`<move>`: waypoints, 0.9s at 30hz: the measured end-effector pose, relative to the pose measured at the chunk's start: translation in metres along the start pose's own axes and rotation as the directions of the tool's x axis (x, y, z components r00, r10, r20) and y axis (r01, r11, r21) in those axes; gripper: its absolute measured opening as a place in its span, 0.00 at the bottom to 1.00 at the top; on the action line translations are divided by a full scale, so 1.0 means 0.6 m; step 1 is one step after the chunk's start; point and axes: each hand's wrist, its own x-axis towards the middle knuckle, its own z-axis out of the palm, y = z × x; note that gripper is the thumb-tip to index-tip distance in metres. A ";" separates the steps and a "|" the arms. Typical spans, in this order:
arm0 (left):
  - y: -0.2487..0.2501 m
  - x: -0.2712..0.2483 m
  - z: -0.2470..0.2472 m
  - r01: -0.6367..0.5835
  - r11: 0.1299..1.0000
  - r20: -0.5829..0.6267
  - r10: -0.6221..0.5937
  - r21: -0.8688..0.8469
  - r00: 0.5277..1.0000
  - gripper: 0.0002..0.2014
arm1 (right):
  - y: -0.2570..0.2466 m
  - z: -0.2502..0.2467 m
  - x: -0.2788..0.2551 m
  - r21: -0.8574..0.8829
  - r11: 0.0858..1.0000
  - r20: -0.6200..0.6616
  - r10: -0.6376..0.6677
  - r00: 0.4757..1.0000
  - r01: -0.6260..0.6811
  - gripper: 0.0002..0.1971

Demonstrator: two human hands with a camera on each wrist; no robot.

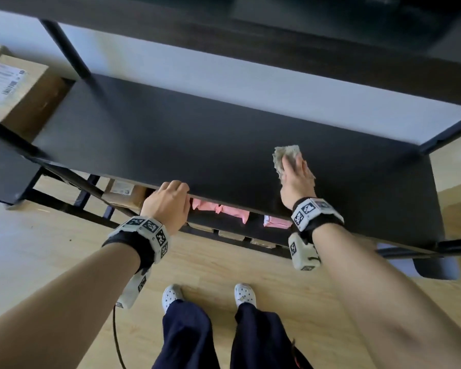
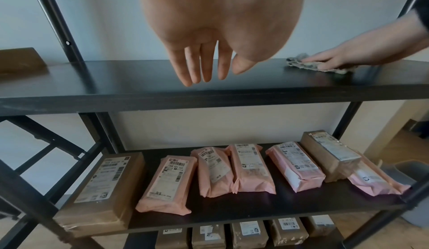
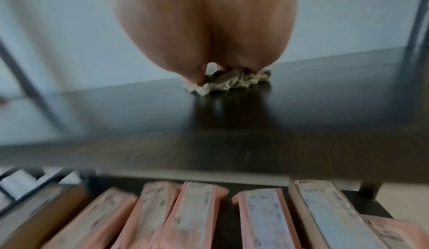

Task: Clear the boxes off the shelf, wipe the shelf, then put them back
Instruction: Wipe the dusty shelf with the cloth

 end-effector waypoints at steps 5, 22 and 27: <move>-0.066 0.007 -0.021 -0.031 0.999 -0.007 0.031 -0.016 0.999 0.14 | -0.186 0.100 -0.108 0.023 0.970 0.022 -0.241 0.970 0.241 0.38; -0.277 0.002 -0.049 -0.009 0.999 -0.010 0.009 -0.034 1.000 0.13 | -0.327 0.172 -0.110 -0.028 0.972 -0.122 -0.234 0.965 0.232 0.35; -0.303 0.013 -0.053 -0.016 1.000 -0.006 0.016 -0.020 1.000 0.14 | -0.488 0.230 -0.076 -0.027 0.898 0.021 -0.439 0.898 0.439 0.36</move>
